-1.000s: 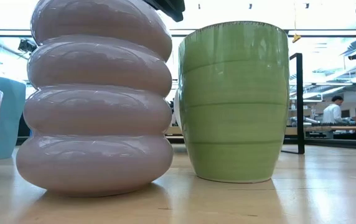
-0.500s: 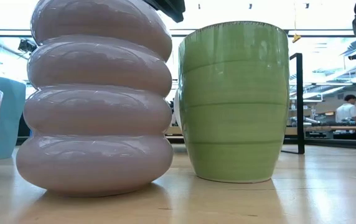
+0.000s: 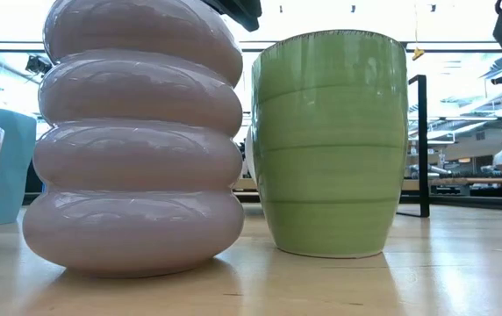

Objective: Place coffee mugs
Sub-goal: Align the brown mug with the light blue mug on the shelf

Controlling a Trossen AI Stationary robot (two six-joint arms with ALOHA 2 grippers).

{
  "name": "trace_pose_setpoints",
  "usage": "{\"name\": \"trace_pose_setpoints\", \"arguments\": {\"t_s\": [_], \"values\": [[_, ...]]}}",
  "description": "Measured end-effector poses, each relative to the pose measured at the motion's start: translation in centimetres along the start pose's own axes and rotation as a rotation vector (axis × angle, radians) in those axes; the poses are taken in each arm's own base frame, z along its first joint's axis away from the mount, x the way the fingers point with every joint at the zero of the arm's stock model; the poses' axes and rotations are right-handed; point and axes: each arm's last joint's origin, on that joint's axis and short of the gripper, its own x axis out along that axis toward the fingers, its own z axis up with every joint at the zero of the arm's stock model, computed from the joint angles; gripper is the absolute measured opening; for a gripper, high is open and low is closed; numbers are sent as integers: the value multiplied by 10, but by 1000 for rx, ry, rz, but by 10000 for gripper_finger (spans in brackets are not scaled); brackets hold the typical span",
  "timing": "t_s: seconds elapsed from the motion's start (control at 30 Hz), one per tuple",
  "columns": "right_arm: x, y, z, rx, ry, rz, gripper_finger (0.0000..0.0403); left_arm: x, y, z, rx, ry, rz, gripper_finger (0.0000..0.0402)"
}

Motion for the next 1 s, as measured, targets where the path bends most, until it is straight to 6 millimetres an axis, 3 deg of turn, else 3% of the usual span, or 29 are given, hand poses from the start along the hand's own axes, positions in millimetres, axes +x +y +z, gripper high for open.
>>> {"name": "trace_pose_setpoints", "arguments": {"t_s": [0.23, 0.43, 0.57, 1.0], "values": [[-3, -15, 8, 6, -13, 33, 136, 0, 0, 0, 7, -2, -1, 96], [27, -36, 11, 21, 85, 211, 136, 0, 0, 0, 7, -2, -1, 96], [37, -46, 10, 21, 55, 284, 136, 0, 0, 0, 8, -2, -1, 96], [26, -55, 6, 19, -39, 426, 136, 0, 0, 0, 7, -2, -1, 96]]}}
